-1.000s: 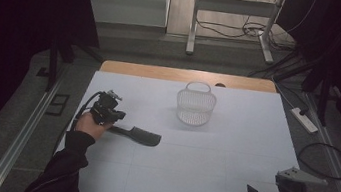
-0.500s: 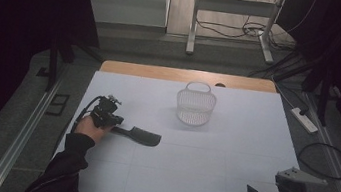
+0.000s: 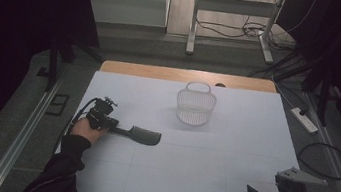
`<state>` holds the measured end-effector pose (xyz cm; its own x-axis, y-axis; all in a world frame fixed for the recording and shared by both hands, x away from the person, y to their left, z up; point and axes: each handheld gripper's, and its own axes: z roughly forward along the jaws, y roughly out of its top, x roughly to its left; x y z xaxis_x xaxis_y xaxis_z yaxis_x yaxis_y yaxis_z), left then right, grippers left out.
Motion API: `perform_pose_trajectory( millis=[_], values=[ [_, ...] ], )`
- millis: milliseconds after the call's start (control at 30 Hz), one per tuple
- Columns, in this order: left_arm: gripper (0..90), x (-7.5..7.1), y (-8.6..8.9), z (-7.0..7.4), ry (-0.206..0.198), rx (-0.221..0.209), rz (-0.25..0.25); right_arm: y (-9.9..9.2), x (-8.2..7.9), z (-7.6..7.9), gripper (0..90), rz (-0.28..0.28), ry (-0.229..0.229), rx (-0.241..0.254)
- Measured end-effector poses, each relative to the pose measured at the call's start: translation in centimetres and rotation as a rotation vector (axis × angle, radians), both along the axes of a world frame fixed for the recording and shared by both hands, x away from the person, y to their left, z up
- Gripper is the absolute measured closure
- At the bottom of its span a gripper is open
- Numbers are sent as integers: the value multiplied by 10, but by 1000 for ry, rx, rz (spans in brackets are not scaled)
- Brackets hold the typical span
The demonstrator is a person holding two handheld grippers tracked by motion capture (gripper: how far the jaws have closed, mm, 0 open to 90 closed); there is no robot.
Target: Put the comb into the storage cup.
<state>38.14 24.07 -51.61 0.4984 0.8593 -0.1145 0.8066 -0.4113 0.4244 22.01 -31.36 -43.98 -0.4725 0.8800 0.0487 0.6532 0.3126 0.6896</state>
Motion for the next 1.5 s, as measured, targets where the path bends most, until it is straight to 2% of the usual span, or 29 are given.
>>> perform_pose_trajectory(
  millis=[400, 600, 933, 1500],
  values=[
    [888, -12, 3, -1, 41, 19, -36, 0, 1, 0, 7, 1, 0, -1],
    [888, -18, 4, -1, 54, 9, -33, 0, 1, 0, 7, 1, 0, 1],
    [888, -28, -4, 1, 71, 33, -55, 0, 1, 0, 8, 4, -1, 0],
    [887, -39, -14, 3, 93, 36, -73, 1, 1, 0, 9, 10, -2, 0]
  ],
)
